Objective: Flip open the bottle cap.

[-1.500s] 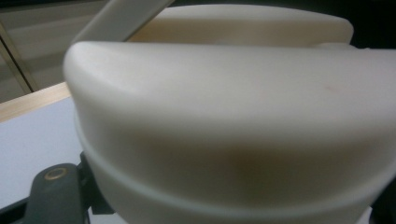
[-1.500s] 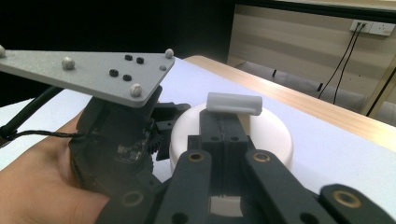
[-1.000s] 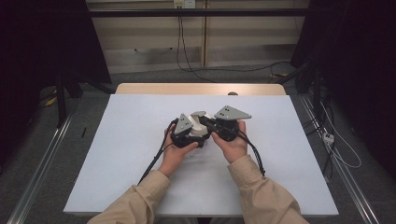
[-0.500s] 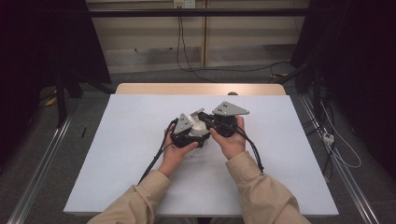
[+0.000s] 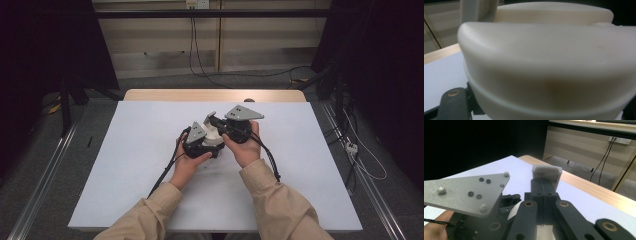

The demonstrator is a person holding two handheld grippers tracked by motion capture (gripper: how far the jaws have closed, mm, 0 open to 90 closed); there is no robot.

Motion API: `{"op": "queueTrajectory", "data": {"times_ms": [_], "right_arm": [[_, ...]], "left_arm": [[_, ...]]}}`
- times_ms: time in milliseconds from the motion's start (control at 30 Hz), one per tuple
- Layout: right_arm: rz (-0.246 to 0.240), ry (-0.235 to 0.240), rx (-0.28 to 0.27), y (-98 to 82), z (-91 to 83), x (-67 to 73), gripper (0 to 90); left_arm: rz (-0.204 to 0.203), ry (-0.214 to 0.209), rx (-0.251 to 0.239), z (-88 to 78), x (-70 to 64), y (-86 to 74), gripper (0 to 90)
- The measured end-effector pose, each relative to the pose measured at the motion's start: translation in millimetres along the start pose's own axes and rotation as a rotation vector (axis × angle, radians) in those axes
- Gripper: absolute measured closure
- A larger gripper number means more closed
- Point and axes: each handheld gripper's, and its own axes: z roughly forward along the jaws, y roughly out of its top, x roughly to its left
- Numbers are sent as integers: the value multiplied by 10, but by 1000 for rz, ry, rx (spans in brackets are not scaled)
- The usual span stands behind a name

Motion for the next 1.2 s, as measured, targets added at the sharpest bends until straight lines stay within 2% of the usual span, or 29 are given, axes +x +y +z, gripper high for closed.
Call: {"op": "queueTrajectory", "data": {"times_ms": [967,1200], "right_arm": [[-25,2,20,88,181,31,900],[-16,0,20,103,214,23,900]], "left_arm": [[16,8,3,-2,9,3,187],[15,9,3,-1,8,3,186]]}}
